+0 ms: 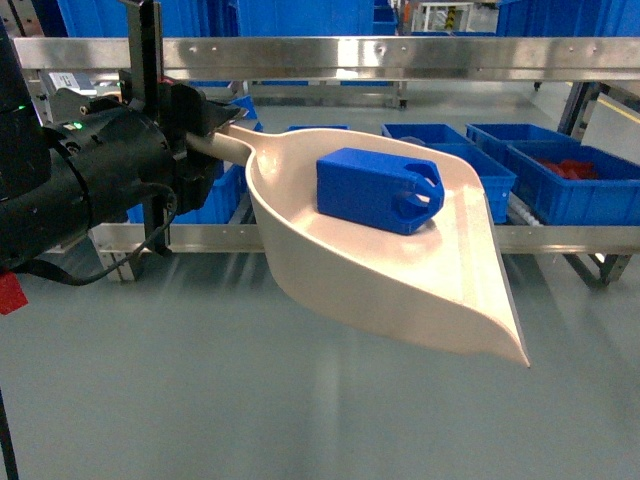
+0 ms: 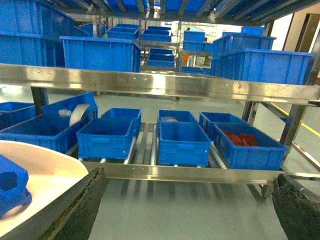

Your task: Place part in tray to right shelf

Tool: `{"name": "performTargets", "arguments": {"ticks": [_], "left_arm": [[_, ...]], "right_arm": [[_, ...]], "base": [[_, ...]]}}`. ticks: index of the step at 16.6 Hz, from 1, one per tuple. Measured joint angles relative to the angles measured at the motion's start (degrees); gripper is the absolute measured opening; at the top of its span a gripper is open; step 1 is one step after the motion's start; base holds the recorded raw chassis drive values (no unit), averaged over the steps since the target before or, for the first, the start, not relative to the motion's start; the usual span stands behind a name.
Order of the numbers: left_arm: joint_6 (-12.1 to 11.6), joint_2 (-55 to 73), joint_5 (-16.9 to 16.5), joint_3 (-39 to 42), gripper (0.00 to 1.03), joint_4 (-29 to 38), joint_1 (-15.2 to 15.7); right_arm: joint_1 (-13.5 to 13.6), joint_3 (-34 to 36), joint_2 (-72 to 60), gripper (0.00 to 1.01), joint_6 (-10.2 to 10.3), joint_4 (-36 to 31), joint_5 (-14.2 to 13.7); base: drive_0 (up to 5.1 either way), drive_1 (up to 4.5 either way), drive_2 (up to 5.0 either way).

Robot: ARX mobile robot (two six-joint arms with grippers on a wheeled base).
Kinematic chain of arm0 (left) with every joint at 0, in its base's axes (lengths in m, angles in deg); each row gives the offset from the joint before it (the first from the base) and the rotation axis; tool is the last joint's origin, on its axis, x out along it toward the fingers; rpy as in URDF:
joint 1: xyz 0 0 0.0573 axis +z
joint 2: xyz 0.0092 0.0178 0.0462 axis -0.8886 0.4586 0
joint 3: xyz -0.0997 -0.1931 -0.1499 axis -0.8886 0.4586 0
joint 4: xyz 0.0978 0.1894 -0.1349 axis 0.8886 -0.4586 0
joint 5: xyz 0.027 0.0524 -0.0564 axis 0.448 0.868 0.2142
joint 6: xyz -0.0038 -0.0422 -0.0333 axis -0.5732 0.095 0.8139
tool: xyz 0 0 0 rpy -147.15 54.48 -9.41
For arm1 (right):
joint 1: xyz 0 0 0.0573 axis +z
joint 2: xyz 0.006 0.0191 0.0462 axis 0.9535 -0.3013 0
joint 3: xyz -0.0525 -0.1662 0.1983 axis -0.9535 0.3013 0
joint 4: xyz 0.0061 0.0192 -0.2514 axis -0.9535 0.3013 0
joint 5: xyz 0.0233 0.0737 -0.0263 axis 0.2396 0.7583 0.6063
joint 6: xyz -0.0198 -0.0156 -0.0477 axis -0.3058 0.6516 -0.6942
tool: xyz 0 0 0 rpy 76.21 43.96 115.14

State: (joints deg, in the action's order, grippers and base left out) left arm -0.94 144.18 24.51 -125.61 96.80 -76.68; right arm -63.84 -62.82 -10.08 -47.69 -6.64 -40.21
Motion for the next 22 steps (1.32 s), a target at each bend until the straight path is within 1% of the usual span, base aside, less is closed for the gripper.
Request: {"name": "performTargets", "arguments": {"ticks": [5, 22], "left_arm": [[-0.02, 0.00, 0.72, 0.00, 0.13, 0.00, 0.92], [-0.02, 0.00, 0.48, 0.02, 0.13, 0.02, 0.57]], "right_arm": [[0.00, 0.00, 0.00, 0.98, 0.00, -0.02, 0.00], [0.00, 0.00, 0.00, 0.98, 0.02, 0.00, 0.02]], "base": [[0.0, 0.00, 0.0], [0.0, 0.00, 0.0]]}}
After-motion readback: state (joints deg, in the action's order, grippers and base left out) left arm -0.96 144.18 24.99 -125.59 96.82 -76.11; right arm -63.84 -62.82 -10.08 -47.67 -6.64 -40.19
